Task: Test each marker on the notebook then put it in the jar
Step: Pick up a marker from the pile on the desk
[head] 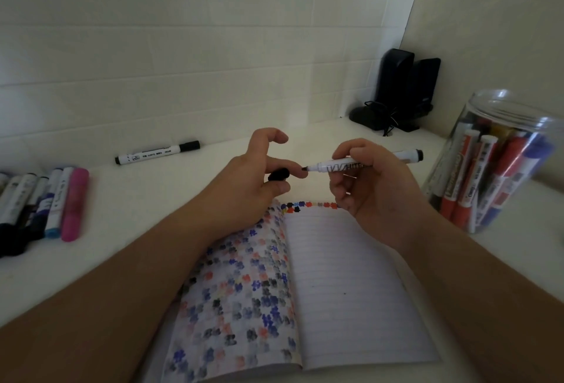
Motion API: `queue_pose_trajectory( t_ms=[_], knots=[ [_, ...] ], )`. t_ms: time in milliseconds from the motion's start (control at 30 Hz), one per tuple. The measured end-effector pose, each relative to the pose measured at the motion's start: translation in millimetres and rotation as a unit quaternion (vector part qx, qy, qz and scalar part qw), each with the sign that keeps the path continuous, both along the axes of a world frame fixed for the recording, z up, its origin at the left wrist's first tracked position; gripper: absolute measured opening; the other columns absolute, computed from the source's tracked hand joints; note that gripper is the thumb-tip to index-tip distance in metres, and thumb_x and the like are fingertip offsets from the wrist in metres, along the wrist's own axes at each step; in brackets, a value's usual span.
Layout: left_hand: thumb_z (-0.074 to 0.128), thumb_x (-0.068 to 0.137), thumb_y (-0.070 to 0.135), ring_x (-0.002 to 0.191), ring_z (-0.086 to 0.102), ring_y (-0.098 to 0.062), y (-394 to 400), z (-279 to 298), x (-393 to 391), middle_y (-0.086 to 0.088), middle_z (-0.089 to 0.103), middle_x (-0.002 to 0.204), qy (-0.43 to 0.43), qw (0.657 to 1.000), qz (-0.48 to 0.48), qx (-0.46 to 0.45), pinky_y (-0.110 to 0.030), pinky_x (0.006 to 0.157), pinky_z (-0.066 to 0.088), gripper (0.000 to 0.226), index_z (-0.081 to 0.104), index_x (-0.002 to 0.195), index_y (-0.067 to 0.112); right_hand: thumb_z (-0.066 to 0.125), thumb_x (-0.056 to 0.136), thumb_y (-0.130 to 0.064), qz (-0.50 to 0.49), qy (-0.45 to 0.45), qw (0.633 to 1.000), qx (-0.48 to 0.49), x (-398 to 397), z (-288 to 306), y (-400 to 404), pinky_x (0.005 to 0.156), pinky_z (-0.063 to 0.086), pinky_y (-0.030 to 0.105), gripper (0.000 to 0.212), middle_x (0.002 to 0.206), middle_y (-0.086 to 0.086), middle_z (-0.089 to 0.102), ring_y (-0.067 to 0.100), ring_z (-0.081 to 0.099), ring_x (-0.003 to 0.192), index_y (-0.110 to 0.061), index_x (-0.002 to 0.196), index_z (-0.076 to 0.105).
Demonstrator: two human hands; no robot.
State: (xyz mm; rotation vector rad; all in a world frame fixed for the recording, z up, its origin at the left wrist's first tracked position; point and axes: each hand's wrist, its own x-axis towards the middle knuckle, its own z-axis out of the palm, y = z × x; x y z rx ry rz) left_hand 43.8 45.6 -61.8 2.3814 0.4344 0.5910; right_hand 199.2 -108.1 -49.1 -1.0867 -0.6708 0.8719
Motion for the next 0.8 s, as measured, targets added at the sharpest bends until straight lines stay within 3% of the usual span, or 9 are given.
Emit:
queue_pose_trajectory(
  t_ms=[100, 300, 467, 567, 667, 733, 800],
  knots=[
    [0.065, 0.099, 0.013, 0.098, 0.058, 0.016, -1.8, 0.7, 0.1, 0.039, 0.068, 0.103, -0.006, 1.0, 0.003, 0.003, 0.0, 0.078, 0.038, 0.057, 0.027, 0.133, 0.037, 0.045, 0.094, -0.013, 0.018, -0.026, 1.0, -0.001, 0.0, -3.8, 1.5, 0.047, 0.041, 0.025, 0.021, 0.072, 0.011, 0.06, 0.02, 0.052, 0.059, -0.011, 0.088, 0.066],
    [0.068, 0.098, 0.019, 0.097, 0.056, 0.02, -5.0, 2.3, -0.6, 0.035, 0.066, 0.1, -0.012, 1.0, -0.003, 0.019, 0.003, 0.079, 0.035, 0.056, 0.028, 0.133, 0.038, 0.052, 0.077, -0.019, -0.007, -0.079, 0.996, -0.037, -3.7, -6.3, 5.1, 0.054, 0.043, 0.029, 0.019, 0.071, 0.013, 0.064, 0.021, 0.055, 0.058, -0.013, 0.083, 0.069],
    [0.07, 0.096, 0.019, 0.097, 0.056, 0.019, -6.9, 1.6, -0.4, 0.029, 0.066, 0.107, 0.003, 0.999, -0.006, 0.042, 0.004, 0.08, 0.035, 0.059, 0.028, 0.131, 0.042, 0.052, 0.094, -0.012, -0.016, -0.114, 0.992, -0.058, -6.5, -8.4, 8.0, 0.061, 0.045, 0.035, 0.022, 0.077, 0.015, 0.068, 0.026, 0.057, 0.067, -0.015, 0.084, 0.071],
    [0.071, 0.095, 0.016, 0.094, 0.056, 0.022, -8.6, 1.3, 0.6, 0.026, 0.067, 0.117, 0.009, 0.999, -0.015, 0.045, 0.004, 0.08, 0.036, 0.063, 0.028, 0.13, 0.045, 0.052, 0.104, -0.011, -0.021, -0.134, 0.988, -0.075, -9.6, -9.5, 10.0, 0.056, 0.045, 0.033, 0.015, 0.083, 0.017, 0.072, 0.026, 0.058, 0.062, -0.013, 0.09, 0.058],
    [0.078, 0.088, 0.014, 0.091, 0.064, 0.008, -10.0, 4.0, 0.7, 0.021, 0.063, 0.131, -0.017, 0.999, -0.018, 0.036, -0.006, 0.08, 0.048, 0.071, 0.031, 0.131, 0.044, 0.06, 0.105, -0.023, -0.028, -0.141, 0.986, -0.08, -9.5, -10.2, 9.8, 0.053, 0.046, 0.03, 0.019, 0.083, 0.016, 0.073, 0.023, 0.061, 0.062, -0.01, 0.091, 0.06],
    [0.086, 0.081, 0.016, 0.087, 0.069, -0.004, -11.5, 6.8, -1.6, 0.018, 0.062, 0.122, -0.055, 0.998, -0.012, 0.004, -0.019, 0.079, 0.057, 0.071, 0.039, 0.125, 0.044, 0.066, 0.101, -0.029, -0.058, -0.124, 0.988, -0.076, -7.2, -8.3, 9.9, 0.053, 0.049, 0.025, 0.024, 0.084, 0.011, 0.071, 0.017, 0.064, 0.066, -0.005, 0.096, 0.068],
    [0.09, 0.076, 0.019, 0.083, 0.071, -0.01, -14.7, 9.7, -3.3, 0.013, 0.064, 0.108, -0.087, 0.995, -0.008, -0.052, -0.022, 0.075, 0.058, 0.06, 0.052, 0.116, 0.04, 0.073, 0.096, -0.025, -0.098, -0.064, 0.991, -0.057, -4.1, -5.5, 10.8, 0.053, 0.051, 0.021, 0.027, 0.085, 0.01, 0.07, 0.013, 0.065, 0.068, 0.0, 0.106, 0.067]
  ],
)
